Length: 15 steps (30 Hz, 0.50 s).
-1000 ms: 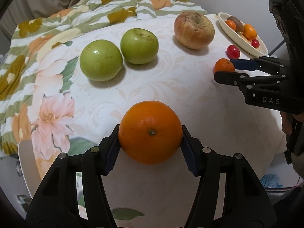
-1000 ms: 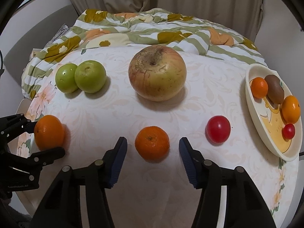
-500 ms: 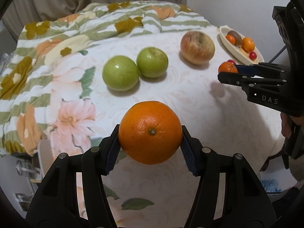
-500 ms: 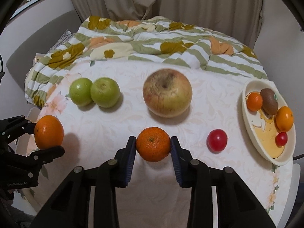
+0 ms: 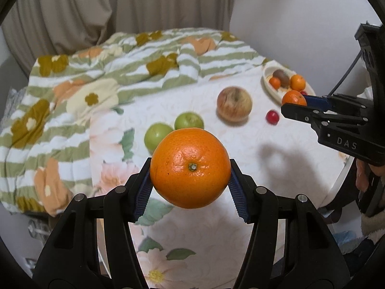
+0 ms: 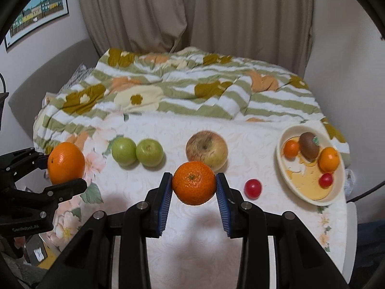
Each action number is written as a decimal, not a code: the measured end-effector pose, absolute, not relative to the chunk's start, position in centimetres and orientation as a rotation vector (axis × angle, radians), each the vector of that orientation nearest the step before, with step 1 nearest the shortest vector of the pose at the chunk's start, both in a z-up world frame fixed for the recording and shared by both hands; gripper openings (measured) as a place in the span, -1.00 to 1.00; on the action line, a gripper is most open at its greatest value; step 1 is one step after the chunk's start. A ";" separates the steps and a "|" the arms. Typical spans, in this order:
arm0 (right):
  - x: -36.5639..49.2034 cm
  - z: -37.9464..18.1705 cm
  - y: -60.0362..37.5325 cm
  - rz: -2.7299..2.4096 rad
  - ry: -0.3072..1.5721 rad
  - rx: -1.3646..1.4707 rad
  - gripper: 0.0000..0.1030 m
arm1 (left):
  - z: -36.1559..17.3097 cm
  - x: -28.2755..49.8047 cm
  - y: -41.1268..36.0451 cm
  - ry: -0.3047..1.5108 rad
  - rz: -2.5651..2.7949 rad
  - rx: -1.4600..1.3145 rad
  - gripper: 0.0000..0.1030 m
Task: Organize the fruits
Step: 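Carry the large orange to the duck plate and release it with the left tool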
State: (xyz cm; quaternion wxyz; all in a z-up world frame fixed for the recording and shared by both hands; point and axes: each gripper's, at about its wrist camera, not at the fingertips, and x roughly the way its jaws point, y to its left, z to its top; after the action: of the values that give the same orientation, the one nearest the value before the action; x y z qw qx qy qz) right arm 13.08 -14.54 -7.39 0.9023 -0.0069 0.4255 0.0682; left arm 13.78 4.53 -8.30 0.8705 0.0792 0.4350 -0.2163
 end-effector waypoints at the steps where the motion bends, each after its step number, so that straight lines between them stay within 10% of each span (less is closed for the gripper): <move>1: 12.7 -6.9 -14.7 0.130 0.867 -0.013 -0.35 | -7.9 13.8 4.4 0.900 -0.459 0.168 0.27; 15: 9.9 -3.5 -22.4 0.055 0.780 0.053 -0.35 | -3.5 14.8 -5.0 0.792 -0.537 0.217 0.27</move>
State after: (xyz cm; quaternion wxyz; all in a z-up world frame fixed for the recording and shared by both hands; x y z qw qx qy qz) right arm 9.86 -22.40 -3.50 0.9242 0.0259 0.3801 0.0268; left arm 14.77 -5.01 -3.53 0.8819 0.1044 0.3805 -0.2580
